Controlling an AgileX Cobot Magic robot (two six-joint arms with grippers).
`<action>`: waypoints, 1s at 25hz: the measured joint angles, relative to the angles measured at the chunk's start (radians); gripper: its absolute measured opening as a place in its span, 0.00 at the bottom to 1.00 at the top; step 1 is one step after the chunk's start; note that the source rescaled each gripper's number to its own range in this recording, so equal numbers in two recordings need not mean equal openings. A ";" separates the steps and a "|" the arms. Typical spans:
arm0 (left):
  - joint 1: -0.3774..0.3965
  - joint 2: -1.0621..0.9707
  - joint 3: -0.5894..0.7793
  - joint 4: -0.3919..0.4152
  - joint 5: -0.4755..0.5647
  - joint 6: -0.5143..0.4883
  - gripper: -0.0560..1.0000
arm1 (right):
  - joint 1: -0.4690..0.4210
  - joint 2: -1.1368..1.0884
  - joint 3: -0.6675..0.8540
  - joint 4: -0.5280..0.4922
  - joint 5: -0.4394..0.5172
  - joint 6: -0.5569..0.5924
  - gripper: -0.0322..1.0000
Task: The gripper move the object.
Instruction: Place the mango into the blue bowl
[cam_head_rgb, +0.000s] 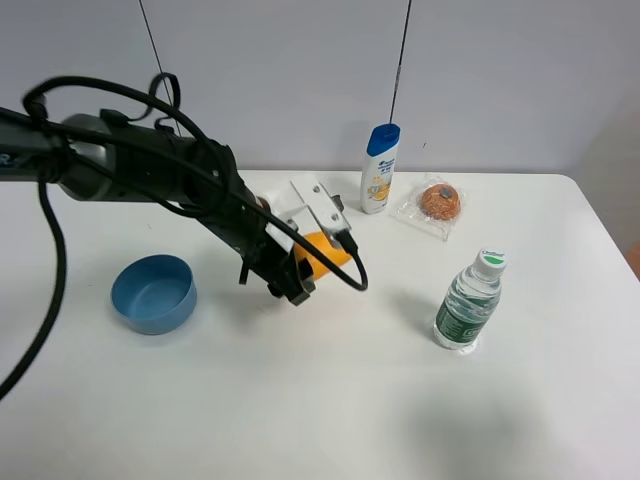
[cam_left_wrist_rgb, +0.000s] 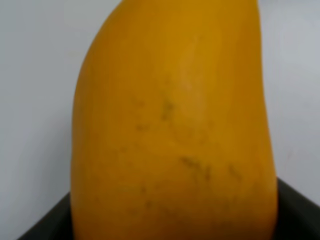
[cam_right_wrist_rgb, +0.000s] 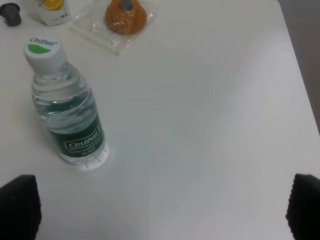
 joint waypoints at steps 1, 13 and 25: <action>0.020 -0.019 0.000 0.003 0.001 -0.018 0.07 | 0.000 0.000 0.000 0.000 0.000 0.000 1.00; 0.355 -0.288 0.000 0.169 0.196 -0.360 0.07 | 0.000 0.000 0.000 0.000 0.000 0.000 1.00; 0.534 -0.349 0.000 0.185 0.557 -0.501 0.07 | 0.000 0.000 0.000 0.000 0.000 0.000 1.00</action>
